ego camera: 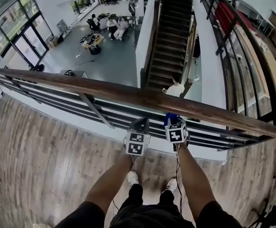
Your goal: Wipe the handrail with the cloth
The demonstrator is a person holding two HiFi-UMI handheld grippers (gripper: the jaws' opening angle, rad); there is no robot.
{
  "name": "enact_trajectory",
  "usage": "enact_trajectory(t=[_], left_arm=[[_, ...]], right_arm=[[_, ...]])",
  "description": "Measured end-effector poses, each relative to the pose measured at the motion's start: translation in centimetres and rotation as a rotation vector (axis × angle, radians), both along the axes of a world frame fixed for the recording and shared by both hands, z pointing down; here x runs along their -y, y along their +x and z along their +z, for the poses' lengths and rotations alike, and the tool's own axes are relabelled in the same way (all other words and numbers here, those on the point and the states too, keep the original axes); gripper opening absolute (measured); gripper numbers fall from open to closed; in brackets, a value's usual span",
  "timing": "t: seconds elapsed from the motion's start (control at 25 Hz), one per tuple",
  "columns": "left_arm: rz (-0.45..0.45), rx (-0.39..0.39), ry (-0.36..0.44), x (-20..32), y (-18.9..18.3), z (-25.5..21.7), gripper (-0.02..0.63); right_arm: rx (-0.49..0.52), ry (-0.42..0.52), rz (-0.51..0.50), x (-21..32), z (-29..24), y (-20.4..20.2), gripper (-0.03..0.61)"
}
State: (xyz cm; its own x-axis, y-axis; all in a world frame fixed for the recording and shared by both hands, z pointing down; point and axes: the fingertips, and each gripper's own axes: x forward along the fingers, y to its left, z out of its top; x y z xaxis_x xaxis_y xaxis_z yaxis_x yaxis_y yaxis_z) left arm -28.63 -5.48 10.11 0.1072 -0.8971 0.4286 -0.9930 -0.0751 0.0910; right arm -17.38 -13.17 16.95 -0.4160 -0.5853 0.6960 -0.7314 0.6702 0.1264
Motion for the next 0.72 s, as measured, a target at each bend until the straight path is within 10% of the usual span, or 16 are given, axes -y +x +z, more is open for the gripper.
enact_trajectory(t=[0.72], left_arm=[[0.136, -0.004, -0.04, 4.9, 17.0, 0.3, 0.006]], right_arm=[[-0.038, -0.007, 0.11, 3.2, 0.1, 19.5, 0.069]])
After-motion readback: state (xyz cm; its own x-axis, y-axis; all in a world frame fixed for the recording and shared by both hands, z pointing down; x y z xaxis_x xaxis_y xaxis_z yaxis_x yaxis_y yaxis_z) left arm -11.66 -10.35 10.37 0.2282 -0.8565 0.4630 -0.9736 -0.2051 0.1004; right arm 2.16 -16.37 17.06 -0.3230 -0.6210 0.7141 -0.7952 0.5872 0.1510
